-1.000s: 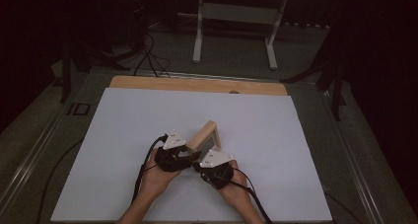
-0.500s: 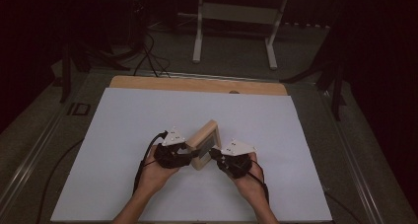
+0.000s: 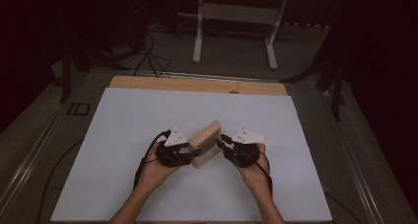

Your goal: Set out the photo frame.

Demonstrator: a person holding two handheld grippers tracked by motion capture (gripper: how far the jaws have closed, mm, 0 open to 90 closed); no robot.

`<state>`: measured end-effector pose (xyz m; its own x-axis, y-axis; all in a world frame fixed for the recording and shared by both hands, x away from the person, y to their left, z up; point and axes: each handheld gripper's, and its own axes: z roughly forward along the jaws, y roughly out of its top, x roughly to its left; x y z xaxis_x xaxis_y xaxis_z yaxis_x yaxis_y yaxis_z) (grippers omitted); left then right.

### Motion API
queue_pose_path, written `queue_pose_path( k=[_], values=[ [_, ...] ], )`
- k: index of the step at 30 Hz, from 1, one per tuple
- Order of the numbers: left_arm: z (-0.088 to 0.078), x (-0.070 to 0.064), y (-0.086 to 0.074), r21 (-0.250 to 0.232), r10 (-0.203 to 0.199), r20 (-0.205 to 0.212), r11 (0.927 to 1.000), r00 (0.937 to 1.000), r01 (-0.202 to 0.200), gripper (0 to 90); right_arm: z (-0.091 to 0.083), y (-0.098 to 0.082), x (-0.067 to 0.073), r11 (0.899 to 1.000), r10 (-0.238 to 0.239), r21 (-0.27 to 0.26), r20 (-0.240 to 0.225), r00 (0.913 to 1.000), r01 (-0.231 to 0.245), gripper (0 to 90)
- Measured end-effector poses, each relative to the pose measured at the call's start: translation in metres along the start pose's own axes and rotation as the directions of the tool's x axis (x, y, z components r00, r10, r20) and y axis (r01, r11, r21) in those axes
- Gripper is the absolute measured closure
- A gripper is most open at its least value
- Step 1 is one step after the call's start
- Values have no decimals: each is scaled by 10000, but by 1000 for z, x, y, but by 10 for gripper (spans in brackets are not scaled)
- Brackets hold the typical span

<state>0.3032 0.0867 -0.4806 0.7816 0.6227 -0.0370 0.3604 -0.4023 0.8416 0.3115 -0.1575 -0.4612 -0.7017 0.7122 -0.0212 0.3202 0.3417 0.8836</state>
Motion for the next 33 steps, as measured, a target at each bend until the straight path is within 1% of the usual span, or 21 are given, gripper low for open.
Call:
queue_pose_path(
  k=[2, 5, 7, 9, 14, 21, 26, 29, 30, 31, 33],
  values=[
    [0, -2, 0, -10, 95, -25, 10000, 10000, -95, 566, 0, 4, -4, 9998, 113, -150, 52, 9999, -112, 703],
    [1, -4, 0, -42, 202, -15, 9998, 9998, -202, 570, 1, 10, -8, 9995, 233, -237, 170, 9996, -229, 696],
    [1, -5, 0, -37, 246, -21, 9997, 9997, -247, 571, 2, 12, -9, 9993, 246, -274, 228, 9994, -240, 692],
    [2, -6, 0, -7, 358, 5, 9994, 9994, -358, 573, 4, 16, -11, 9987, 386, -346, 238, 9990, -377, 689],
    [3, -9, -1, -8, 539, 33, 9985, 9985, -539, 578, 11, 23, -14, 9978, 530, -429, 357, 9980, -515, 691],
    [6, -11, -1, 16, 681, 95, 9977, 9976, -681, 579, 23, 33, -21, 9972, 660, -381, 574, 9962, -639, 741],
    [5, -10, -1, 12, 679, 87, 9977, 9977, -679, 579, 33, 35, -22, 9986, 521, -12, 677, 9963, -522, 778],
    [5, -9, -1, 24, 641, 52, 9979, 9979, -641, 572, 35, 36, -21, 9990, 450, 46, 665, 9968, -454, 800],
    [4, -9, -1, 26, 598, 27, 9982, 9982, -598, 567, 35, 36, -20, 9992, 385, 82, 720, 9967, -392, 804],
    [4, -9, -1, 16, 573, 13, 9984, 9984, -573, 546, 35, 37, -18, 9995, 221, 189, 824, 9964, -237, 807],
    [4, -8, -1, 21, 524, -17, 9986, 9986, -524, 537, 36, 38, -17, 9996, 173, 210, 866, 9961, -192, 812]
  ],
)
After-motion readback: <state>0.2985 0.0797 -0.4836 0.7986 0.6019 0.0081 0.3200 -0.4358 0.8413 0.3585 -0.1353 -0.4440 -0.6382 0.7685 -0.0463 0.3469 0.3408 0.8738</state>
